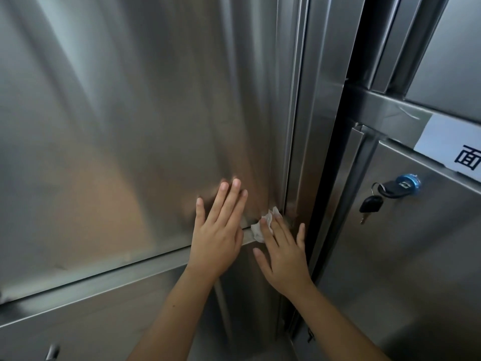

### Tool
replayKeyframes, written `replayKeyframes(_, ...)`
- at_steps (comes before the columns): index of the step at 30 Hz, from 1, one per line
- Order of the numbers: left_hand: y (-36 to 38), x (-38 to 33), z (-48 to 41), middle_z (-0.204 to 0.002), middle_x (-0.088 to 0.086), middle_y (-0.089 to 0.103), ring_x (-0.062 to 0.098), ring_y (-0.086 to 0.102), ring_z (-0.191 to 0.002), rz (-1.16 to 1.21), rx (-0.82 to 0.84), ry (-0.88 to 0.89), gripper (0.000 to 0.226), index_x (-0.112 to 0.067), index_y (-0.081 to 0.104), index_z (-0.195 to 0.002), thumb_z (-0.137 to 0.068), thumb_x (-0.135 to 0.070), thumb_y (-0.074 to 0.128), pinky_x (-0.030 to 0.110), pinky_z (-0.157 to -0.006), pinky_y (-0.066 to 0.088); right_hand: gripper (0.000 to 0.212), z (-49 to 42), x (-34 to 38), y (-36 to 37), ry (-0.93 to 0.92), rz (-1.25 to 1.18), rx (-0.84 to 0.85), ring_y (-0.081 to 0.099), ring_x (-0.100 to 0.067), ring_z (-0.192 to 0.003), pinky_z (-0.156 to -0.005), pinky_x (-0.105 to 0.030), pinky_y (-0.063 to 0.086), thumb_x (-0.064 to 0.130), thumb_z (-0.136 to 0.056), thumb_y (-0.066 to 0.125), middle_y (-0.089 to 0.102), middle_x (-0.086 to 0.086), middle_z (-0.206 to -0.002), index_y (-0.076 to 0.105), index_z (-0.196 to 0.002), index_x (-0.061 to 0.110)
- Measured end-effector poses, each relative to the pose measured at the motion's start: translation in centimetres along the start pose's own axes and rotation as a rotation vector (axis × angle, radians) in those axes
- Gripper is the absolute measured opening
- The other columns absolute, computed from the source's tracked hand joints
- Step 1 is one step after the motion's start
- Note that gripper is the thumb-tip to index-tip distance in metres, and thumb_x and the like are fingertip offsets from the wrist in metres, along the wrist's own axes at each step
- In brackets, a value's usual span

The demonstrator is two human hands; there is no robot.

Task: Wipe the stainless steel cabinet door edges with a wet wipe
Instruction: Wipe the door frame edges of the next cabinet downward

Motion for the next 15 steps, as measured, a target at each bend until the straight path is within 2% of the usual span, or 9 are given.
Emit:
replayKeyframes(6,0.05,-0.01,-0.01,-0.153,0.005,0.017,0.019,0.001,-0.144,0.007,0.016,-0.007,0.057,-0.015,0.025,-0.145,-0.089,-0.024,0.030,0.057,-0.108,0.003,0.071,-0.05,0.33,0.12,0.032,0.076,0.066,0.039,-0.030,-0.132,-0.103,-0.060,0.019,0.055,-0.097,0.012,0.043,-0.016,-0.142,0.047,-0.136,0.007)
replayKeyframes(12,-0.39,-0.13,-0.09,-0.151,0.007,0.022,0.021,0.012,-0.141,0.018,-0.001,-0.003,0.055,-0.012,0.034,-0.142,-0.087,-0.022,0.032,0.059,-0.106,0.009,0.065,-0.04,0.39,-0.16,0.023,0.100,0.041,0.048,-0.028,-0.126,-0.102,-0.060,0.019,0.051,-0.092,0.029,0.052,-0.015,-0.135,0.052,-0.132,0.006)
replayKeyframes(15,-0.73,-0.33,-0.06,-0.151,0.007,0.021,0.023,0.013,-0.141,0.023,-0.019,-0.018,0.057,-0.011,0.033,-0.142,-0.086,-0.020,0.033,0.059,-0.106,0.009,0.066,0.04,0.50,-0.27,0.047,0.066,0.045,0.045,-0.029,-0.129,-0.103,-0.059,0.018,0.051,-0.095,0.022,0.049,-0.015,-0.138,0.049,-0.134,0.004)
Point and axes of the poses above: each hand's wrist, its own z-axis away from the middle knuckle, its own y-axis out of the palm, x = y × z, the point moved 6 cm from there along -z, towards the middle knuckle
